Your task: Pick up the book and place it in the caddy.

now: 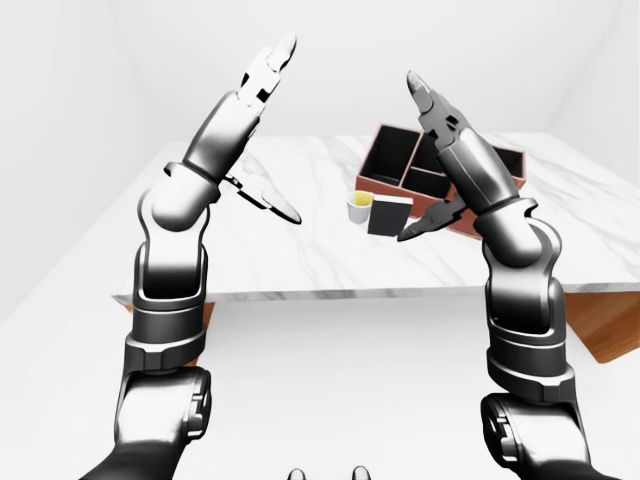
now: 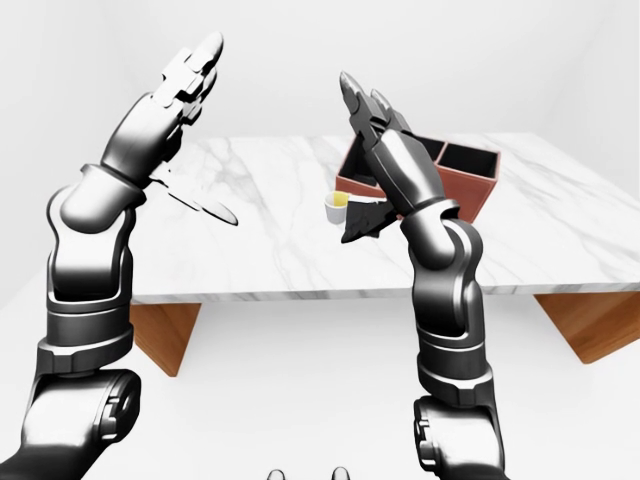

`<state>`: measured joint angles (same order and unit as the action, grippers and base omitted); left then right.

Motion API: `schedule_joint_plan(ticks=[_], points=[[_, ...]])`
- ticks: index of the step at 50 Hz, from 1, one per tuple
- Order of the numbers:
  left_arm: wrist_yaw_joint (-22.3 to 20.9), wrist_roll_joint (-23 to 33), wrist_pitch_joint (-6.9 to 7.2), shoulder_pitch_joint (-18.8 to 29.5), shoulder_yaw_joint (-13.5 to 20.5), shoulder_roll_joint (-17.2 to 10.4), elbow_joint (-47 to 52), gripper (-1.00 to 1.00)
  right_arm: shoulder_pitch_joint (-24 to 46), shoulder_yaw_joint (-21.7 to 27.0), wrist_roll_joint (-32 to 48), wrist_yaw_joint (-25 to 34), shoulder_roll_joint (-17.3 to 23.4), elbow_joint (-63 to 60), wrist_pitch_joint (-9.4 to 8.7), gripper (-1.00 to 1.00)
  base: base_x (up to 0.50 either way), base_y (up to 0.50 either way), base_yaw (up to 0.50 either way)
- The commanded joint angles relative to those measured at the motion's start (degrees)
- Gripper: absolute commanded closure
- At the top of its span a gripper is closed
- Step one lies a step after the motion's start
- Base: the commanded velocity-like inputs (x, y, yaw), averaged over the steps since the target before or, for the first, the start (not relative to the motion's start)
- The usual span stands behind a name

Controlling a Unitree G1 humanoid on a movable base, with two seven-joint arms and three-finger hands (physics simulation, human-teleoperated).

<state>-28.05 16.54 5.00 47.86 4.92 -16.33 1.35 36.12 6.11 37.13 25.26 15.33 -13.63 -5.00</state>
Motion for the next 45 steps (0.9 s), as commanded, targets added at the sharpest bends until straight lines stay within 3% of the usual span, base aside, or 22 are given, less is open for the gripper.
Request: schedule_joint_plan(ticks=[1, 45], points=[[-0.25, 0.4, 0.0, -0.25, -0.14, 0.21, 0.13, -1.0, -0.41, 0.08, -0.41, 0.11, 0.06, -0.26, 0.0, -1.0, 0.26, -0.01, 0.0], [-0.22, 0.36, 0.0, -0.5, 0.01, 0.33, 0.54, -1.0, -0.82, 0.05, 0.34, -0.09, -0.01, -0.55, 0.0, -1.0, 0.26, -0.01, 0.0]])
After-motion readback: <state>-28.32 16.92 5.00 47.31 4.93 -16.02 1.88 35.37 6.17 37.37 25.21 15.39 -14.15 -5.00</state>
